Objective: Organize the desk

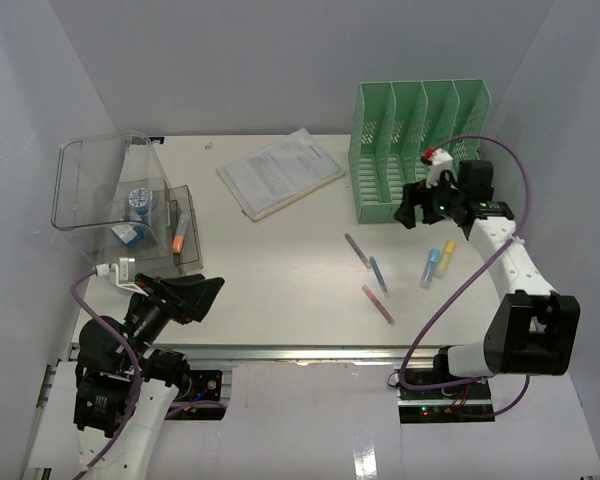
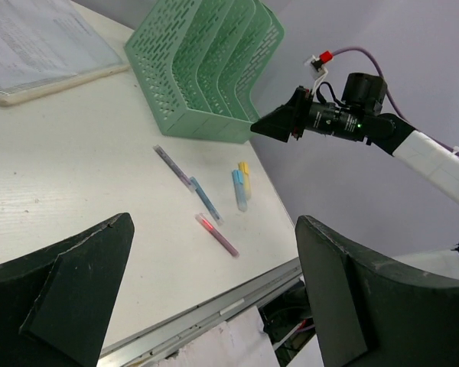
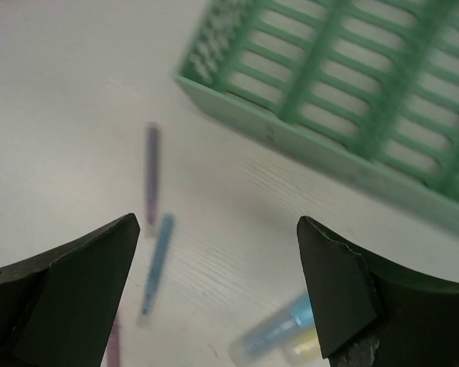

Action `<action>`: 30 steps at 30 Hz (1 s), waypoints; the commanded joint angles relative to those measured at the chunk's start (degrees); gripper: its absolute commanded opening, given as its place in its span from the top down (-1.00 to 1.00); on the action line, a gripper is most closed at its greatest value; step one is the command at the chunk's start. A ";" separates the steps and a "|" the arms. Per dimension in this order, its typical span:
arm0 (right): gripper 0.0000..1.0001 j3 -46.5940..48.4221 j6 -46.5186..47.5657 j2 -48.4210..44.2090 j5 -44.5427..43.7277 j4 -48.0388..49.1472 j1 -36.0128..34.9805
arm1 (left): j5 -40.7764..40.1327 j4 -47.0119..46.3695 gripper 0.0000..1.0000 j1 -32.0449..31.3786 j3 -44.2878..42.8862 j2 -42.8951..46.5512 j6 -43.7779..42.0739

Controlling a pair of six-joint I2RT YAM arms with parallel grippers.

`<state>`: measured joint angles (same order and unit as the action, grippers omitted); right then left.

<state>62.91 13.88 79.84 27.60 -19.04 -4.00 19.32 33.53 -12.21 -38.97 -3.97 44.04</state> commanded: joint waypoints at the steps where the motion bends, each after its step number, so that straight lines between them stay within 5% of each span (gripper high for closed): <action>1: -0.80 -3.78 -1.12 -6.13 -15.00 -6.56 5.59 | 3.72 -0.79 -0.96 0.08 -0.12 0.13 -0.77; 7: -0.82 -6.11 -10.25 -2.17 -30.36 -10.76 5.67 | 6.06 -0.05 -0.96 0.08 -0.49 -0.25 -2.38; 15: -1.00 -5.25 -12.57 6.74 -38.95 -10.41 5.85 | 7.31 2.07 -0.96 0.08 2.60 2.66 -3.53; 20: -0.52 -4.08 -13.44 8.78 -41.83 -10.19 6.53 | 7.62 3.53 -0.96 0.08 4.20 3.71 -4.78; 30: 0.01 -2.79 -16.15 14.26 -35.99 -9.88 12.93 | 7.92 5.58 -0.96 0.08 4.34 3.45 -6.34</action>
<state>58.13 -0.78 92.36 -11.10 -29.43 5.74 26.29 38.20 -12.21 -34.52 -0.45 38.78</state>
